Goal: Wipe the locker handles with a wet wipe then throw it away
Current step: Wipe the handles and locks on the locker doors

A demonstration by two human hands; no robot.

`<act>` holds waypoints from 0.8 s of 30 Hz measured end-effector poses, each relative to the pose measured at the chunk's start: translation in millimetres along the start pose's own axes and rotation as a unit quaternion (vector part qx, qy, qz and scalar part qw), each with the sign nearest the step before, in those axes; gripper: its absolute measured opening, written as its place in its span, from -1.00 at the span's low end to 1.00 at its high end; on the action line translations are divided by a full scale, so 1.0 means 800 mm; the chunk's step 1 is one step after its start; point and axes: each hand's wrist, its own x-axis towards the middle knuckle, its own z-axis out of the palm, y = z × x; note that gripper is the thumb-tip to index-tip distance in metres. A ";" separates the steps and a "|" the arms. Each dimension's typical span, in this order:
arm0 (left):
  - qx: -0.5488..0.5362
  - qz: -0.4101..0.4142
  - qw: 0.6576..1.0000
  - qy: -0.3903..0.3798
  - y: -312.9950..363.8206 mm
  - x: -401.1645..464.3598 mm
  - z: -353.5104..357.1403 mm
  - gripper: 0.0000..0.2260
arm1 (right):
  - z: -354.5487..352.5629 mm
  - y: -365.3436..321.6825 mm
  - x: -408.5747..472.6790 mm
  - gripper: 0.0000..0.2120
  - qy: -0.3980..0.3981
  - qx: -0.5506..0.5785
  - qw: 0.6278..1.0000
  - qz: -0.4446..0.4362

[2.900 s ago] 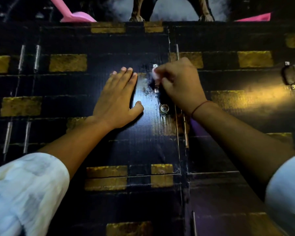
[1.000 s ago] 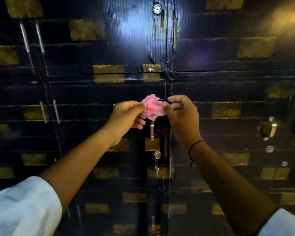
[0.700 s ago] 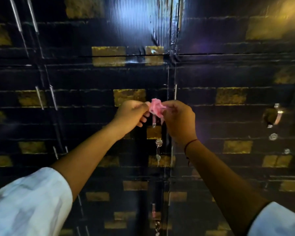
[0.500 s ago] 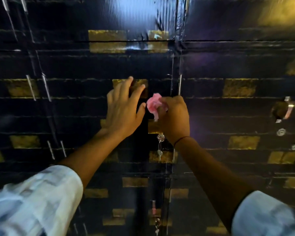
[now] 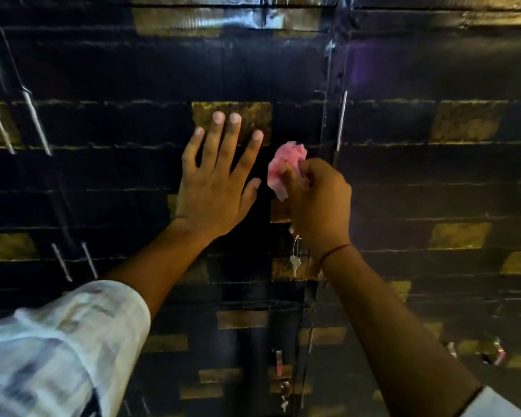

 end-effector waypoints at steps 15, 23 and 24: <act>-0.020 0.004 0.999 0.033 0.000 -0.001 0.001 -0.41 | -0.020 0.024 -0.002 -0.73 -0.044 -0.076 0.993 -0.084; -0.022 0.016 0.999 0.024 0.000 -0.002 0.000 -0.39 | -0.027 0.025 -0.010 -0.95 -0.036 -0.113 0.986 -0.113; -0.022 0.017 0.999 0.021 0.000 -0.003 0.001 -0.39 | -0.027 0.021 -0.011 -0.92 -0.037 -0.102 0.989 -0.103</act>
